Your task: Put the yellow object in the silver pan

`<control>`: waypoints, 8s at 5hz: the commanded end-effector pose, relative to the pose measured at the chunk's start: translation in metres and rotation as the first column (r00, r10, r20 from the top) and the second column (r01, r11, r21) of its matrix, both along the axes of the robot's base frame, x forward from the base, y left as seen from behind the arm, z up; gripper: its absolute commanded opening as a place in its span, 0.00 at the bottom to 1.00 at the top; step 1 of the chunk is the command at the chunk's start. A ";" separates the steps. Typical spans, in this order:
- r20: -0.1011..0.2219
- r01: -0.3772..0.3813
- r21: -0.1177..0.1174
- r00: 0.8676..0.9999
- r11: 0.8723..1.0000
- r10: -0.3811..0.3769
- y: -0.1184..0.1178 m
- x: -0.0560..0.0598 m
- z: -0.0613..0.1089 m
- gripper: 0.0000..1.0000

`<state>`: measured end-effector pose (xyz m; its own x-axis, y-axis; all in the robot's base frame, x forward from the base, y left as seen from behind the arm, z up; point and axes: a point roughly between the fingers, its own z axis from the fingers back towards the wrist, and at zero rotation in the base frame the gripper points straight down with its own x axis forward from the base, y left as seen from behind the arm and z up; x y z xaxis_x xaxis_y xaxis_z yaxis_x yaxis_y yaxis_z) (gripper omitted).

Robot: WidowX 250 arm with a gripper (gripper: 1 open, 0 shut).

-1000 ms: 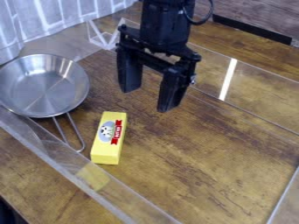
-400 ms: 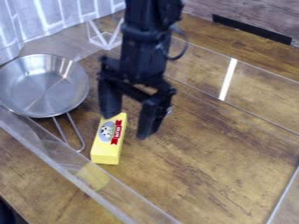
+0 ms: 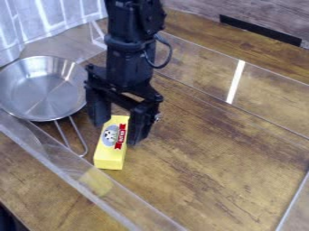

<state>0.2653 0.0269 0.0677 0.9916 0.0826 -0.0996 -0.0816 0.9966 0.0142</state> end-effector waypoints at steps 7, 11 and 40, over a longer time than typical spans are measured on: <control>0.035 0.008 -0.014 0.999 1.000 -0.007 0.017 -0.003 -0.017 1.00; 0.046 0.002 -0.027 0.999 1.000 -0.001 0.021 -0.002 -0.022 1.00; 0.117 -0.127 0.051 0.986 0.991 0.120 0.094 0.018 0.021 0.00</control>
